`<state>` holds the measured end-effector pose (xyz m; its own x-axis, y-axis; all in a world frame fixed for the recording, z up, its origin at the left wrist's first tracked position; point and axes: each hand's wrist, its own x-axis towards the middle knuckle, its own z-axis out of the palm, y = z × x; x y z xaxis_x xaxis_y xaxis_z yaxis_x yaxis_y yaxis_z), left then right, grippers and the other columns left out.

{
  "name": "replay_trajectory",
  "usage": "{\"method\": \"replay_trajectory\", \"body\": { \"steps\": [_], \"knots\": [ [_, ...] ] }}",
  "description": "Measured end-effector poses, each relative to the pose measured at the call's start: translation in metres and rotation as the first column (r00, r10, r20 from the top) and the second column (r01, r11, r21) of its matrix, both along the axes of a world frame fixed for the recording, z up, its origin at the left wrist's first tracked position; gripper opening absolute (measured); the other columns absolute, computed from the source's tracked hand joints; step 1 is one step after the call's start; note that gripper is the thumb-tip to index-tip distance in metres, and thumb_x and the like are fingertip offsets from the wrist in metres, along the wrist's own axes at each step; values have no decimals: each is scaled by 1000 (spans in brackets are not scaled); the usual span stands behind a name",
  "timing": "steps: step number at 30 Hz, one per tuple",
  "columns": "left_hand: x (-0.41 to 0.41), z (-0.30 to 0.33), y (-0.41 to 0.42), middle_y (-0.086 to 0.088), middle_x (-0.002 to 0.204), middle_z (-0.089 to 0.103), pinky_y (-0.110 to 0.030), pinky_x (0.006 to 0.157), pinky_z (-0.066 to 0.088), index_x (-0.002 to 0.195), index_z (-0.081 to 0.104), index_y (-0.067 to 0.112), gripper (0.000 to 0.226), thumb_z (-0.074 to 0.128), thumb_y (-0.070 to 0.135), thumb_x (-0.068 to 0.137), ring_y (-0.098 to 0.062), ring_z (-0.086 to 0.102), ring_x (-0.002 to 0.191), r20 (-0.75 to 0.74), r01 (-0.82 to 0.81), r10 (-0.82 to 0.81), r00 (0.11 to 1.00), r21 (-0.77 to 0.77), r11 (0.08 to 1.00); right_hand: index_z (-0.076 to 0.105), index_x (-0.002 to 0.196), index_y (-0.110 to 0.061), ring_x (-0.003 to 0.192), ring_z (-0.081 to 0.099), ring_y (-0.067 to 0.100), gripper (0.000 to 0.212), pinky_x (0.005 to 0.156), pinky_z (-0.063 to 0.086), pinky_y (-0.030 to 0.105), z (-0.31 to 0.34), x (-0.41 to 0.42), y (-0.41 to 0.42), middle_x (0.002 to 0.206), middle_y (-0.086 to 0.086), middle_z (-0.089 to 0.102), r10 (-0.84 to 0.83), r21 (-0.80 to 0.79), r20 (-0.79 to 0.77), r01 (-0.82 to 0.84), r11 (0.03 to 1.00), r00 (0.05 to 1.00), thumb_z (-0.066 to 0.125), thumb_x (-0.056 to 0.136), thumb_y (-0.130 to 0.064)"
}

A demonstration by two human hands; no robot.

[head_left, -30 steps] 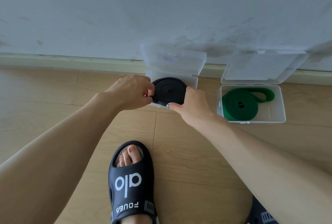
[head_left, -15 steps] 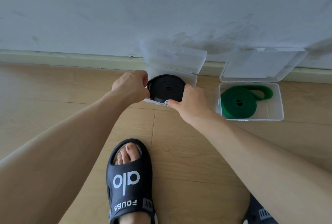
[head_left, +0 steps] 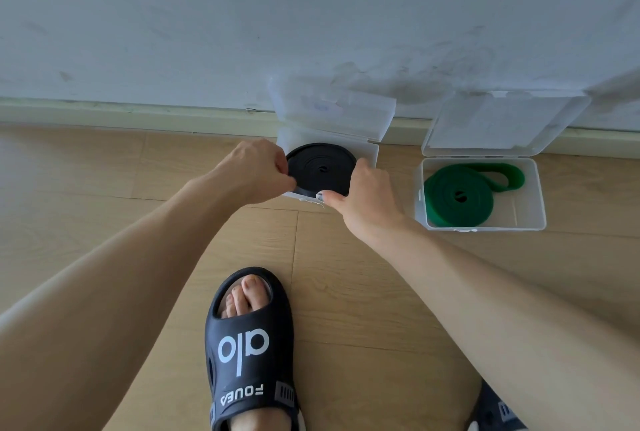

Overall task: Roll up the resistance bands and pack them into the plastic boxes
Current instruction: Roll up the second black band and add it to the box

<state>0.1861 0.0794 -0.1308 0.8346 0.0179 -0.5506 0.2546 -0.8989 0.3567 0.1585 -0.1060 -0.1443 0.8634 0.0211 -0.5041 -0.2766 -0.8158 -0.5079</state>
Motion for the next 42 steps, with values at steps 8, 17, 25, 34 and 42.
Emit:
{"method": "replay_trajectory", "body": {
  "steps": [8,17,25,34,42],
  "knots": [
    [7,0,4,7,70,71,-26,58,42,77,66,20,7,69,20,83,-11,62,74,-69,97,-97,993,-6,995,41,99,-8,64,44,15,57,46,23,27,2,2,1,78,1,45,-10,-25,1,10,1000,1000,75,89,-52],
    [2,-7,-11,4,81,62,-29,56,41,74,53,26,14,59,15,81,-21,58,76,15,136,-138,990,79,988,46,108,-7,84,53,26,58,49,28,30,0,5,2,96,5,53,-88,26,-22,89,996,996,82,84,-46],
    [0,0,-3,5,78,71,-26,57,42,84,60,20,16,72,31,86,-14,60,73,-3,149,-150,989,-84,985,40,106,-9,72,62,27,60,47,37,30,5,14,4,95,8,58,-71,43,-137,78,996,988,86,79,-36],
    [5,-3,-6,1,83,67,-26,59,41,79,64,20,17,74,33,83,-15,55,68,-44,167,-167,985,-9,986,48,96,-7,61,54,19,41,47,34,28,1,9,3,76,6,53,35,-17,-69,-36,999,997,76,90,-36],
    [4,-4,-18,2,79,61,-27,59,41,73,60,25,17,76,24,77,-18,54,68,-59,29,-28,998,22,999,56,107,-6,67,59,22,41,44,32,27,-1,16,12,88,11,65,-17,-22,-128,14,1000,992,79,83,-30]
  ]
}}
